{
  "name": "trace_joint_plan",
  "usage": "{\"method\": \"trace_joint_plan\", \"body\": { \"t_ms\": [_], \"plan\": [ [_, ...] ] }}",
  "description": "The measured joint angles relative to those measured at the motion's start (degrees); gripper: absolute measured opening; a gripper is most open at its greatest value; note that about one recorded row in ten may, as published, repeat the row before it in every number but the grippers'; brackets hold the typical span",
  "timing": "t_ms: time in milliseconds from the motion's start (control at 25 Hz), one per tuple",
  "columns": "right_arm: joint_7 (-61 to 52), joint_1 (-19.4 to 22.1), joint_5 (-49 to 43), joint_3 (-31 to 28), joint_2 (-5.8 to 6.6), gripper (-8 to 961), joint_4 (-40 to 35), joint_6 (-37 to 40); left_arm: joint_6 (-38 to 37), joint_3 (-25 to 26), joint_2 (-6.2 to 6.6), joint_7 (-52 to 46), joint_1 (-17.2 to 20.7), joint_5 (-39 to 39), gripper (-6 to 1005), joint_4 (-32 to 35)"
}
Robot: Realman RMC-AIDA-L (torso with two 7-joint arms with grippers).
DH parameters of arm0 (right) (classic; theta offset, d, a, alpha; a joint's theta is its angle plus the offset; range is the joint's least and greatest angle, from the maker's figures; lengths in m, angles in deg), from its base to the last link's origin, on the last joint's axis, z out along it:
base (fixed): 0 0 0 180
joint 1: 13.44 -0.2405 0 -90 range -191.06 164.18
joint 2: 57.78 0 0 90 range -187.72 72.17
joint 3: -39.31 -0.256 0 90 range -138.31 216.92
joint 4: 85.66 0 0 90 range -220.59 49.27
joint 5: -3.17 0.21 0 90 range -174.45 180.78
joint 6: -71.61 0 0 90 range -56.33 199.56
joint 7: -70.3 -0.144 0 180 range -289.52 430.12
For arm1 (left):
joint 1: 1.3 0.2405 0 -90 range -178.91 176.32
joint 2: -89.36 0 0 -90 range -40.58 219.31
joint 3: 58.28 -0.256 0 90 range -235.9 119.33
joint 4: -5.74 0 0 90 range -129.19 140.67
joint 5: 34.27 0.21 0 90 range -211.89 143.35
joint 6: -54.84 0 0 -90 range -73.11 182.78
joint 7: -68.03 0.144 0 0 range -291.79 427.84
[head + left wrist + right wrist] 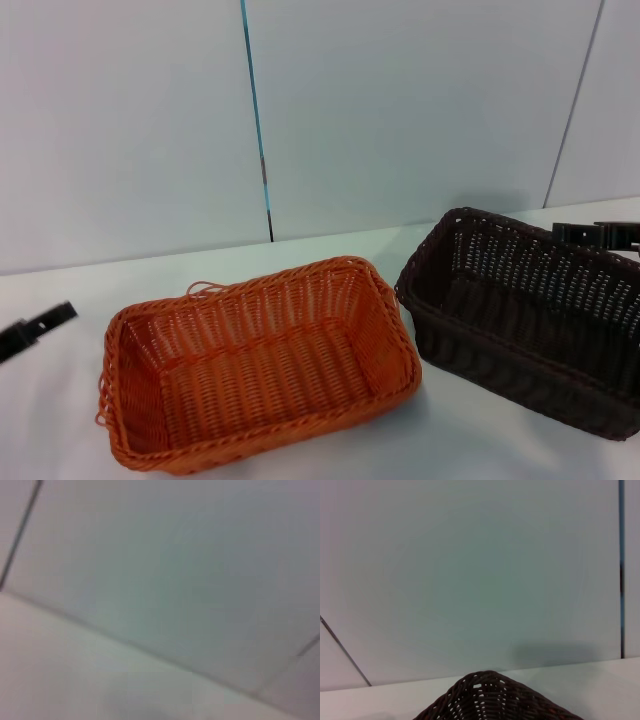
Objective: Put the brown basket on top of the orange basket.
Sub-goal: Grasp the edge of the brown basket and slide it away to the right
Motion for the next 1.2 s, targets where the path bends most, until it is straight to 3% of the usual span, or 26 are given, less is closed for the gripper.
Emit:
{"method": "trace_joint_plan", "body": {
  "t_ms": [280,520,840,1200],
  "plan": [
    [0.0,0.0,0.0,0.0,0.00,794,0.0,0.0,-0.5,8.2,0.10,12.6,-2.9,-1.3,908,-0.2],
    [0.5,0.0,0.0,0.0,-0.38,794,-0.2,0.6,-4.5,9.9,0.01,24.9,-3.0,-11.2,904,0.2],
    [0.9,-0.1,0.0,0.0,-0.53,794,-0.8,1.5,-5.9,13.6,0.51,28.4,-4.2,-14.6,897,1.7],
    [0.3,0.1,0.0,0.0,-0.47,794,1.5,0.3,-5.8,13.2,0.45,33.2,-4.3,-16.3,891,2.0]
  ]
}}
